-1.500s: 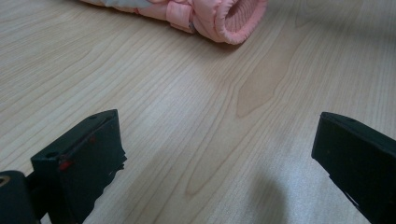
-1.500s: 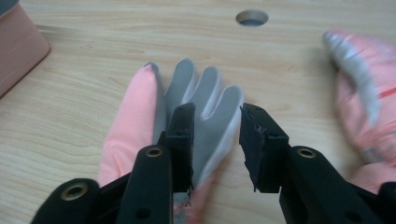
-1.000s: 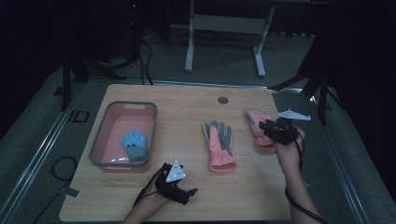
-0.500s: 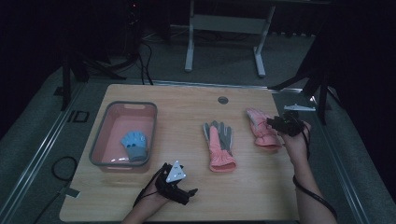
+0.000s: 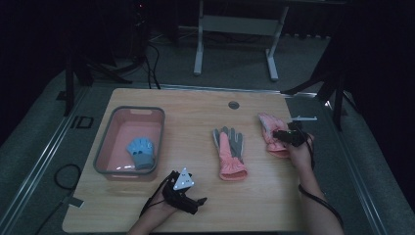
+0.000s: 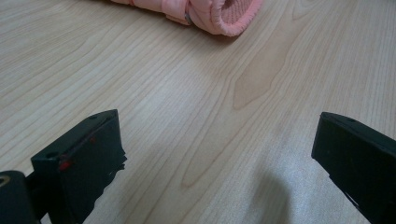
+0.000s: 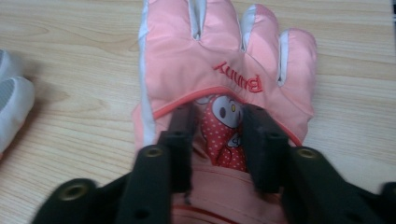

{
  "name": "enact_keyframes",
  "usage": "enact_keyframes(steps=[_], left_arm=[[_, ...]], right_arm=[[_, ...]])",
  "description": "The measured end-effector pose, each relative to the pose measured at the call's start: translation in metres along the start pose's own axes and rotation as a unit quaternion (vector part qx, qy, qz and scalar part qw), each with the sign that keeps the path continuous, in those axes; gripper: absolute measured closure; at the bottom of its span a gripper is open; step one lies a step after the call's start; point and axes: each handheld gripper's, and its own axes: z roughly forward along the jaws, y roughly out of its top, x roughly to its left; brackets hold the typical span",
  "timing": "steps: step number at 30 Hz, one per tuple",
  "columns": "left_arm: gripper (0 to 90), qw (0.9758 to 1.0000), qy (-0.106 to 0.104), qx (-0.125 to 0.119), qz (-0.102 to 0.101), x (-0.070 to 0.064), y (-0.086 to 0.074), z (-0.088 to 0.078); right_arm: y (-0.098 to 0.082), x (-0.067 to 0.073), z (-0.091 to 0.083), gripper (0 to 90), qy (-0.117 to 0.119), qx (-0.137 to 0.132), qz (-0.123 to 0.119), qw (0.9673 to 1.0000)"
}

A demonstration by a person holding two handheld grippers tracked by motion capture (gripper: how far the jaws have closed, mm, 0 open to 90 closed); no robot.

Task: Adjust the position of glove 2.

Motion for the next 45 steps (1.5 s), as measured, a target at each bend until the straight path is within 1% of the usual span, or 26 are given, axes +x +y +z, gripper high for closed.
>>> enact_keyframes(steps=[2,4,6,7,9,11,13,14,15,16,17,19,24,25,26,27,28,30,33,36,38,40,43,45], left_arm=[[2.2,1.0,0.0,-0.001,0.002,-0.001,0.0,0.0],[2.2,1.0,0.001,0.0,0.003,-0.001,0.0,0.0],[2.2,1.0,0.001,0.001,0.003,-0.001,0.0,0.0],[2.2,1.0,0.002,0.001,0.003,-0.001,0.0,0.0],[2.2,1.0,0.002,0.0,0.002,-0.001,0.0,0.0],[2.2,1.0,0.002,0.0,0.002,-0.001,0.0,0.0],[2.2,1.0,0.004,0.003,0.006,-0.001,0.0,0.0],[2.2,1.0,0.004,0.003,0.008,-0.001,0.0,0.0],[2.2,1.0,0.004,0.003,0.008,-0.001,0.0,0.0],[2.2,0.9999,0.005,0.004,0.01,-0.002,0.0,0.0],[2.2,0.9999,0.005,0.004,0.01,-0.002,0.0,0.0],[2.2,0.9999,0.006,0.004,0.009,-0.002,0.0,0.0],[2.2,0.9999,0.006,0.004,0.01,-0.002,0.0,0.0],[2.2,0.9999,0.006,0.004,0.01,-0.002,0.0,0.0],[2.2,0.9999,0.006,0.004,0.01,-0.002,0.0,0.0],[2.2,0.9999,0.006,0.004,0.01,-0.002,0.0,0.0],[2.2,0.9999,0.006,0.004,0.01,-0.002,0.0,0.0],[2.2,0.9999,0.007,0.005,0.013,-0.002,0.0,0.0],[2.2,0.9999,0.006,0.005,0.012,-0.002,0.0,0.0],[2.2,0.9999,0.006,0.004,0.01,-0.002,0.0,0.0],[2.2,0.9999,0.006,0.004,0.01,-0.002,0.0,0.0],[2.2,0.9999,0.006,0.006,0.011,-0.002,0.0,0.0],[2.2,0.9999,0.007,0.006,0.013,-0.002,0.0,0.0],[2.2,0.9999,0.007,0.007,0.013,-0.003,0.0,0.0]], right_arm=[[0.0,0.0,0.0,75.4,0.004,0.0,0.001,1.0],[0.0,0.002,-0.001,82.6,-0.003,-0.001,-0.006,1.0],[-0.001,0.004,-0.004,86.3,-0.006,-0.005,0.002,1.0],[-0.002,0.005,-0.006,87.1,-0.009,-0.011,0.002,0.9999],[-0.003,0.007,-0.01,88.0,-0.01,-0.014,0.01,0.9998],[-0.002,0.011,-0.017,88.4,-0.014,-0.012,0.006,0.9998],[0.0,0.018,-0.026,88.5,-0.026,-0.01,0.003,0.9996],[0.0,0.022,-0.033,88.5,-0.034,-0.014,0.004,0.9993],[0.0,0.022,-0.033,88.5,-0.034,-0.014,0.004,0.9993],[0.0,0.024,-0.037,88.5,-0.038,-0.017,0.001,0.9991],[-0.001,0.031,-0.049,88.6,-0.043,-0.024,0.001,0.9988],[-0.002,0.037,-0.059,88.6,-0.043,-0.029,0.0,0.9987],[-0.006,0.055,-0.087,88.6,-0.051,-0.04,-0.005,0.9979],[-0.008,0.059,-0.094,88.6,-0.054,-0.049,0.0,0.9973],[-0.01,0.062,-0.099,88.6,-0.058,-0.053,0.002,0.9969],[-0.012,0.064,-0.102,88.5,-0.062,-0.056,0.003,0.9965],[-0.016,0.067,-0.106,88.6,-0.062,-0.062,0.008,0.9961],[-0.023,0.072,-0.111,88.6,-0.064,-0.062,0.014,0.9959],[-0.034,0.078,-0.117,88.5,-0.064,-0.063,0.02,0.9958],[-0.042,0.083,-0.12,88.5,-0.068,-0.061,0.02,0.9956],[-0.049,0.085,-0.12,88.5,-0.065,-0.061,0.029,0.9955],[-0.056,0.087,-0.118,88.4,-0.066,-0.057,0.033,0.9956],[-0.063,0.089,-0.107,88.4,-0.065,-0.048,0.036,0.9961],[-0.064,0.091,-0.101,88.3,-0.068,-0.043,0.031,0.9962]])
